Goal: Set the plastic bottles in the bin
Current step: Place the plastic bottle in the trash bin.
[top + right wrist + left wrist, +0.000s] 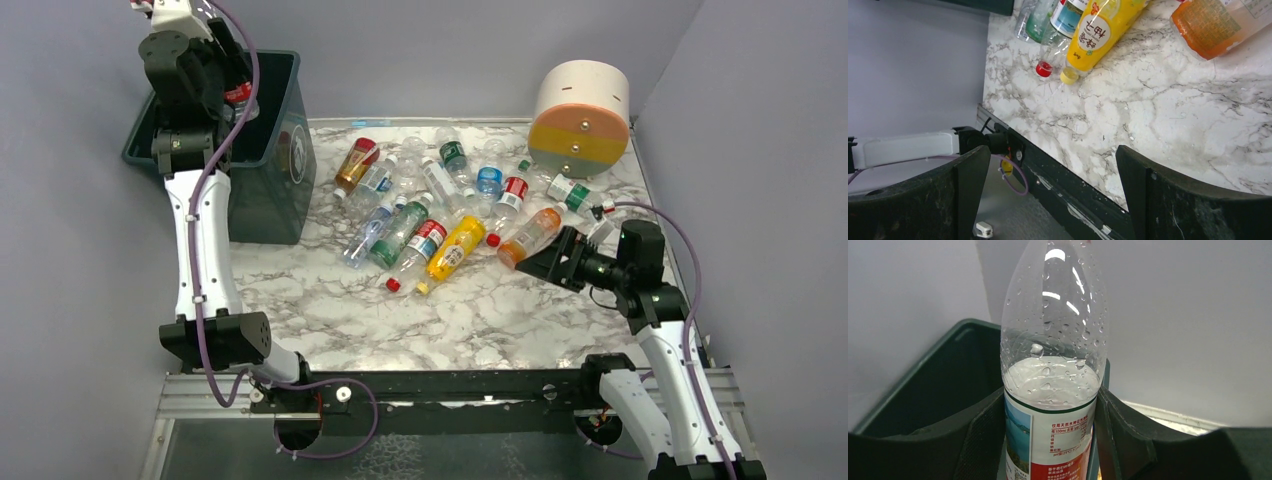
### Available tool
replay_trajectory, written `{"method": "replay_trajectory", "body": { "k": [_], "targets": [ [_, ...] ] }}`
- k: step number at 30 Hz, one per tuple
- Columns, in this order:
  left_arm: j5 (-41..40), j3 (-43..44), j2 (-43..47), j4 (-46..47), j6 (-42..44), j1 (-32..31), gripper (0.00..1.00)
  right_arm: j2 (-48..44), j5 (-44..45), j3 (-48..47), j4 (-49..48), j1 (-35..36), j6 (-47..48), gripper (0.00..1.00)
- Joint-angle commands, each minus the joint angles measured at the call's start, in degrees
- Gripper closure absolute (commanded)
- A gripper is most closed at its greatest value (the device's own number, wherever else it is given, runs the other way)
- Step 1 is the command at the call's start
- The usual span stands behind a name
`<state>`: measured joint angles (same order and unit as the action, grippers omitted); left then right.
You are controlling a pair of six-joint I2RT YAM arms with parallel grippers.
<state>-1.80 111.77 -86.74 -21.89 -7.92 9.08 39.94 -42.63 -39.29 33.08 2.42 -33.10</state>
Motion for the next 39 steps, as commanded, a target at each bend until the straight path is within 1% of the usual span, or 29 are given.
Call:
{"method": "replay_trajectory", "body": {
  "k": [1,4,8,12,14,18,20,25,27,29,33,35,39],
  "targets": [
    [-0.5,-3.8,1.1,2.8,-1.3,0.8,0.44,-0.6,-2.2,1.4,-0.5,0.1,-0.3,0.0],
    [0.6,-5.4,0.2,5.7,-1.5,1.0,0.44,-0.3,-2.2,1.1,0.0,0.1,0.0,0.0],
    [0.1,-5.1,-1.4,4.8,-1.9,1.3,0.44,-0.2,-2.3,1.0,-0.5,0.1,-0.5,0.0],
    [-0.8,-7.0,-1.1,4.5,-2.2,1.6,0.41,-0.1,-2.2,1.4,-0.7,0.1,-0.4,0.0],
    [-1.1,-7.9,-0.9,4.3,-2.3,1.7,0.36,-0.1,-2.3,1.5,-0.7,0.1,-0.3,0.0],
    [-1.6,-8.6,-0.9,3.6,-2.1,2.1,0.19,0.1,-2.3,2.0,-1.2,0.1,-0.3,0.0],
    [-1.8,-8.5,-1.0,3.1,-2.0,2.4,0.16,0.4,-2.5,2.2,-1.6,0.1,-0.5,0.0],
    [-1.4,-8.5,-0.6,2.6,-2.2,2.5,0.13,0.8,-2.6,2.2,-2.1,0.1,-0.6,0.0],
    [0.1,-8.1,0.0,2.5,-2.7,2.7,0.11,0.8,-2.5,2.3,-2.0,0.1,-0.6,0.0],
    [3.3,-7.0,0.7,2.3,-3.2,2.6,0.1,0.8,-2.6,2.3,-1.8,0.1,-0.5,0.0],
    [9.4,-4.8,4.0,-1.1,-5.4,2.6,0.05,0.3,-2.5,2.4,-1.3,0.1,-0.2,0.0],
    [12.2,-6.3,7.2,-1.7,-6.6,2.7,0.01,0.1,-2.5,2.7,-1.2,0.1,-0.1,0.0],
    [15.8,-9.6,11.4,-2.8,-7.6,2.6,0.01,-0.1,-2.7,2.9,-1.3,0.1,0.0,0.01]
  ]
}}
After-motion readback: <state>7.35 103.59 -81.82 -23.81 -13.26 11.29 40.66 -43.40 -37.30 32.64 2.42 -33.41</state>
